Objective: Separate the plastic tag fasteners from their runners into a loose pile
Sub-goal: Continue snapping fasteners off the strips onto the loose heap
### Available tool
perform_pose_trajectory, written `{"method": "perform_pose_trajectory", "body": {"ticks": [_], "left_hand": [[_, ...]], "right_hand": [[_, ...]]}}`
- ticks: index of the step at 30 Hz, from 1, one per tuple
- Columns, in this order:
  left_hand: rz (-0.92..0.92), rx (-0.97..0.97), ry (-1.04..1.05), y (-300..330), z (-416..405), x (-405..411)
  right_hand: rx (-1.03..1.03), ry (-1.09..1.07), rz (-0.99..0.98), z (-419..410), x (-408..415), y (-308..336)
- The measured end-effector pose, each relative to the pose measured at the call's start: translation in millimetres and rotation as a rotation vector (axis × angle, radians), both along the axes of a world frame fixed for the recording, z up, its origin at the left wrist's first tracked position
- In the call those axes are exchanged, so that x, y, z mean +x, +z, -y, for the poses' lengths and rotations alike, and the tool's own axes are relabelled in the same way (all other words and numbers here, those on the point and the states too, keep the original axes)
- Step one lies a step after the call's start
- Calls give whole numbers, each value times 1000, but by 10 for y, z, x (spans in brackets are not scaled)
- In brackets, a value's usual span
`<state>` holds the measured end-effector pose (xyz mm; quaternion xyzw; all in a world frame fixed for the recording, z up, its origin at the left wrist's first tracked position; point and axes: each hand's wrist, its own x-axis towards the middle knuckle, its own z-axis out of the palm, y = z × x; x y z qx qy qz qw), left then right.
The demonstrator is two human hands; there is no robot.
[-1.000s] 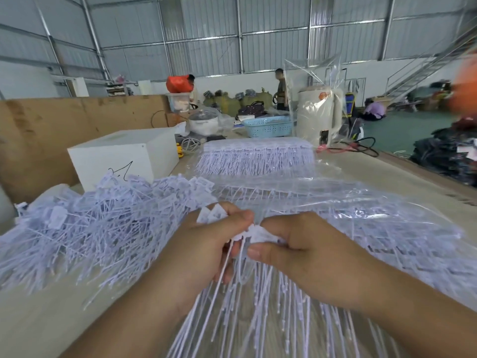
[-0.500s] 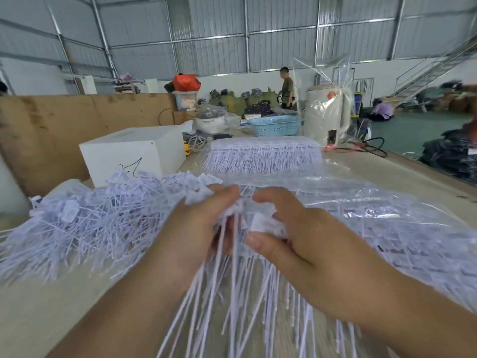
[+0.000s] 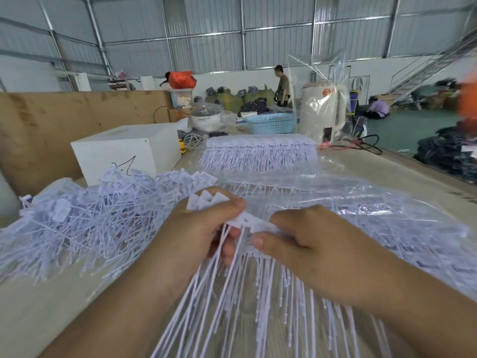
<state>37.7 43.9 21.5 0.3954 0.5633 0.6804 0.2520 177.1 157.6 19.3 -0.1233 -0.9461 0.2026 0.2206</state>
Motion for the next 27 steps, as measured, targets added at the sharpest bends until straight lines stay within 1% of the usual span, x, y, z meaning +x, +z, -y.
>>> {"method": "perform_pose_trajectory", "body": {"ticks": [3, 7, 11, 13, 14, 16, 17, 18, 20, 22, 24, 25, 26, 27], "left_hand": [[-37, -39, -51, -8, 31, -39], [-124, -52, -110, -11, 37, -31], [-142, -82, -68, -28, 26, 7], [-29, -91, -34, -37, 8, 41], [85, -106, -29, -34, -3, 52], [312, -159, -71, -11, -13, 42], [394, -180, -112, 6, -15, 29], [457, -193, -144, 23, -21, 19], [532, -202, -153, 20, -28, -3], [599, -176, -117, 24, -21, -67], [697, -116, -30, 81, 23, -227], [721, -68, 37, 114, 56, -330], [707, -17, 93, 142, 99, -402], [639, 6, 122, 137, 120, -446]], "right_hand": [[-48, -16, 65, -54, 16, -13], [-126, 74, -3, -80, -11, -78], [-194, 75, -68, -65, -39, -120], [-189, 42, -112, -59, -38, -111], [-119, 18, -133, -49, -37, -105], [128, -25, -173, 4, -38, -66], [249, -32, -199, 41, -37, -45], [337, -26, -218, 73, -36, -26], [424, -16, -231, 115, -30, 4], [475, -8, -248, 131, -15, 17], [496, 16, -260, 137, 19, 21], [461, 28, -281, 135, 37, 22], [395, 28, -307, 132, 50, 32], [312, 21, -328, 128, 58, 44]]}}
